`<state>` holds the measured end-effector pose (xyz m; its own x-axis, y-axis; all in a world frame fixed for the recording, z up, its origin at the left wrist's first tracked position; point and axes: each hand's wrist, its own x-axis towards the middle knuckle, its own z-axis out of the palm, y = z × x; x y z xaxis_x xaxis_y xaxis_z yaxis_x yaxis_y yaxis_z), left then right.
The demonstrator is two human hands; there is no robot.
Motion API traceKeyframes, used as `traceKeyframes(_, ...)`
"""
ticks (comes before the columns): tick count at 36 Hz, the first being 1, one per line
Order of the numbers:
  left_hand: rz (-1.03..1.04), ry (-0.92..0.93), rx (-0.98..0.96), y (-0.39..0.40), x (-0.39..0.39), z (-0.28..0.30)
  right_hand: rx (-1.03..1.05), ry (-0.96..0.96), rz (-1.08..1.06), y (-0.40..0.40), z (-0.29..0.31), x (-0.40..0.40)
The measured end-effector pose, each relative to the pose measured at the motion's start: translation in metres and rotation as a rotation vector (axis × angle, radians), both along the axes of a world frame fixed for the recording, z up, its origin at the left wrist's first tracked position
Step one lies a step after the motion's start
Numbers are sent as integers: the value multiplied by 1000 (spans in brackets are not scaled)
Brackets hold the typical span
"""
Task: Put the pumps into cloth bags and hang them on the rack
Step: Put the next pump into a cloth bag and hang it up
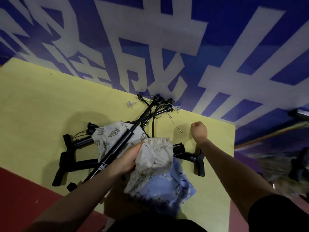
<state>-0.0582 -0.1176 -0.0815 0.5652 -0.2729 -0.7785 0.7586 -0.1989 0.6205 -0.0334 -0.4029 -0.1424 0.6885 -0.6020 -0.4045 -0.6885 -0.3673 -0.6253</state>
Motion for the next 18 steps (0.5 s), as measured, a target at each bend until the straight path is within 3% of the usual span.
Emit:
traceKeyframes(3, -9, -3, -39, 3, -8, 9, 322, -276, -139, 39, 49, -16)
traceKeyframes(7, 12, -46, -83, 8, -22, 27, 771, -495, -45, 96, 100, -55)
traceKeyframes(12, 41, -137, -123, 19, -44, 47, 806, -404, 211, 146, 104, -104)
traceKeyframes(18, 208, -203, -143, 44, -70, 60, 800, -201, 312, 179, 88, -132)
